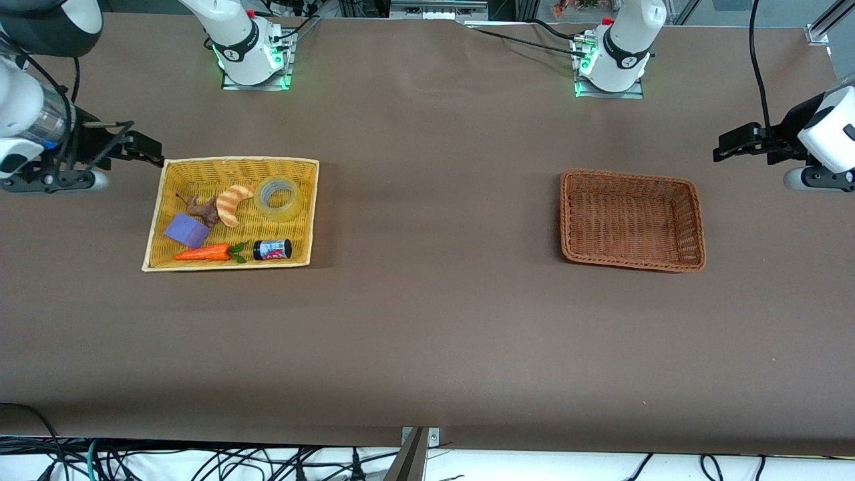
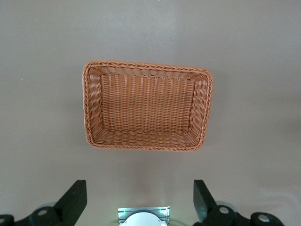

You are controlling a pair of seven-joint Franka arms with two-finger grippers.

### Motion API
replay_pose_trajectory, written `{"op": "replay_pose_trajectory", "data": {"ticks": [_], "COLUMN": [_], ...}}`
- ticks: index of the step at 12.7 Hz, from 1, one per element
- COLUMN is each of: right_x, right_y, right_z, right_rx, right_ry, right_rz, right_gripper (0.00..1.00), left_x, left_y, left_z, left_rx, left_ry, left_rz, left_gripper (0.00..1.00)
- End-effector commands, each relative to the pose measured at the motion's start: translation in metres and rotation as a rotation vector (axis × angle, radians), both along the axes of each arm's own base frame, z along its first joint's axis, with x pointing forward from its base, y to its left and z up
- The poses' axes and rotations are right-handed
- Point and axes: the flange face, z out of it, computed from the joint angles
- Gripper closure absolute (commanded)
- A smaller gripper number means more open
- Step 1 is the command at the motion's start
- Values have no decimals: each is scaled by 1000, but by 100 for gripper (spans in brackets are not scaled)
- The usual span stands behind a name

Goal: Transfer tape with both arms

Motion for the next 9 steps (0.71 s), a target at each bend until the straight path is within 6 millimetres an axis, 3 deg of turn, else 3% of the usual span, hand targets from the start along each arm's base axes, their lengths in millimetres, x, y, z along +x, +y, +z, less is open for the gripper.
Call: {"op": "replay_pose_trajectory", "data": {"ticks": [1,3,6,8,9], "right_x": [-17,-24,-56,-72,-71], "right_y": [30,51,77,78,79], "right_z": [-39,-95,-190,-243,-257], "right_rx": [15,29,46,66,77], "right_ry": [52,-12,-126,-173,-181], "right_rz": [136,248,412,530,569], "right_gripper": [0,0,0,0,0], "left_x": [0,3,5,5,5], "left_y": [2,3,2,1,1], "left_z": [1,-4,-8,-7,-8], "left_rx": [-25,-24,-27,-25,-27], "left_ry": [2,7,10,8,10], "left_rz": [-9,-7,-8,-9,-9], "left_gripper": [0,0,0,0,0]}}
